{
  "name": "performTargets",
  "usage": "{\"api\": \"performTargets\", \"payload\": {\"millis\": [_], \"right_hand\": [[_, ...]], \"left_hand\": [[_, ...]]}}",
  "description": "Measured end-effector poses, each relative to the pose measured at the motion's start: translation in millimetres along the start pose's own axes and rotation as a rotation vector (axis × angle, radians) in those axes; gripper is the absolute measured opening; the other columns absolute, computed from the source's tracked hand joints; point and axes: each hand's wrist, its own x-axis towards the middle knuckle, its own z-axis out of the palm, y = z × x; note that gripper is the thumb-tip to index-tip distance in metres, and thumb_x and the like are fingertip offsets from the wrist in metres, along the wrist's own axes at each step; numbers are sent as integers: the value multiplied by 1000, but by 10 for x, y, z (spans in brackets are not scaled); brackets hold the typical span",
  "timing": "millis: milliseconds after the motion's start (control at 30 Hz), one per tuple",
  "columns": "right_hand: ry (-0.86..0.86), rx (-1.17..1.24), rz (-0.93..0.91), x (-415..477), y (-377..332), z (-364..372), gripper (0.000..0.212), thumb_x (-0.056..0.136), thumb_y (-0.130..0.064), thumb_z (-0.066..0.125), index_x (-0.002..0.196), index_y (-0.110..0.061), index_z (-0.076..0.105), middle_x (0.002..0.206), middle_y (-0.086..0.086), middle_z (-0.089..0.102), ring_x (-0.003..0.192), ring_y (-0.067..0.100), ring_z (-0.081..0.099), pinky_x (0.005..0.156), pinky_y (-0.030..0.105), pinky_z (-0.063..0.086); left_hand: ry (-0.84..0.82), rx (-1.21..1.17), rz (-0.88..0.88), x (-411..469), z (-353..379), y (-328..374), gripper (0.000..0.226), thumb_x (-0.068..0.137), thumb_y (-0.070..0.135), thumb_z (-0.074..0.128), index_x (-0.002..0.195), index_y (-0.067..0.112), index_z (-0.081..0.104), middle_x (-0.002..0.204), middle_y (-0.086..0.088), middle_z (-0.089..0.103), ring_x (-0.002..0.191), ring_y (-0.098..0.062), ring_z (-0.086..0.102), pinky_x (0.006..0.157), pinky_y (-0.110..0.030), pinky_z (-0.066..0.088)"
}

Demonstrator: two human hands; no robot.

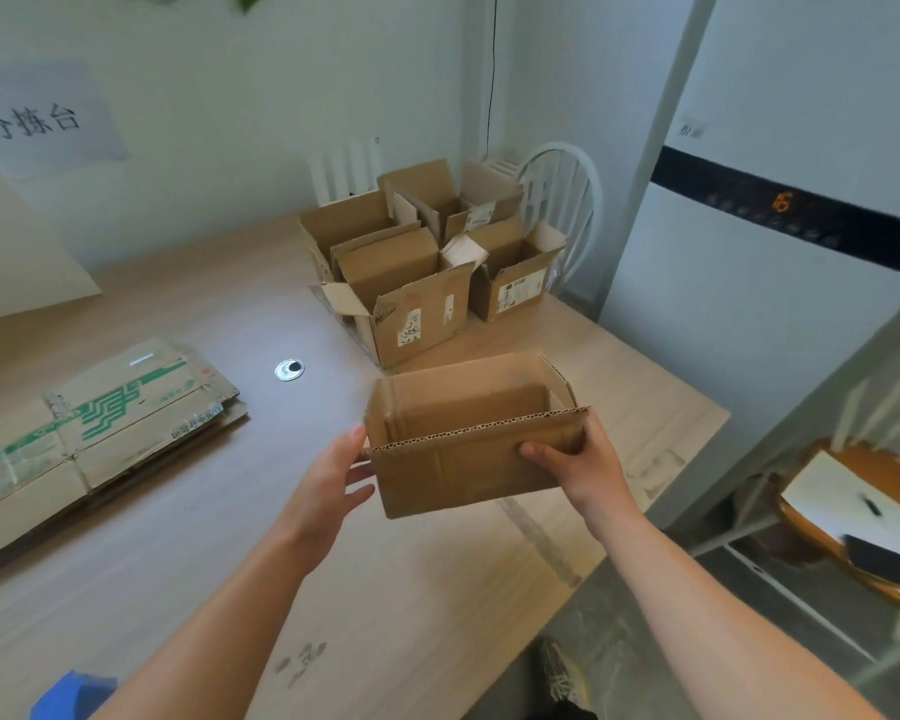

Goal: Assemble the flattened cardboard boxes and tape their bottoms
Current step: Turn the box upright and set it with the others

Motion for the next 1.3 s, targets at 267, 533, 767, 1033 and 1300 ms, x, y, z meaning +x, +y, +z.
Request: {"api": "performTargets", "payload": {"millis": [267,533,767,1033,1300], "right_hand": [[15,23,-2,1245,28,-1076,90,44,-51,93,125,-35,57,113,-11,70,107,14,64,86,35,55],[-62,-20,5,2579,8,-1792,96,43,-51,93,131,-43,53,114,-17,69,105,8,65,83,28,56],[-134,11,-10,3304,89,-1842,84,47,-37,95,123,-42,59,110,-13,73,98,5,70,71,19,57],[-169,56,-12,3920,379,-1764,88,51,-22,97,128,-38,58,113,-10,73,102,7,69,72,18,56],[-355,-272,-2,4399,758,-1899,71,80,-14,77,137,-46,48,129,-15,63,123,13,58,103,34,46]], "left_hand": [[222,518,246,825,1062,334,55,91,57,51,132,22,61,128,6,62,120,-14,56,99,-32,43],[232,1215,326,1667,1752,662,51,94,51,53,137,24,53,134,5,54,123,-16,49,98,-33,43],[201,1582,391,2211,1979,879,48,93,53,49,130,23,55,126,2,57,111,-24,55,88,-35,45],[191,1691,301,2658,1973,882,44,92,52,48,122,22,59,120,2,59,106,-25,56,83,-35,46],[146,1616,229,2871,2093,796,49,94,49,49,136,24,51,128,1,57,112,-25,54,89,-37,48]]}}
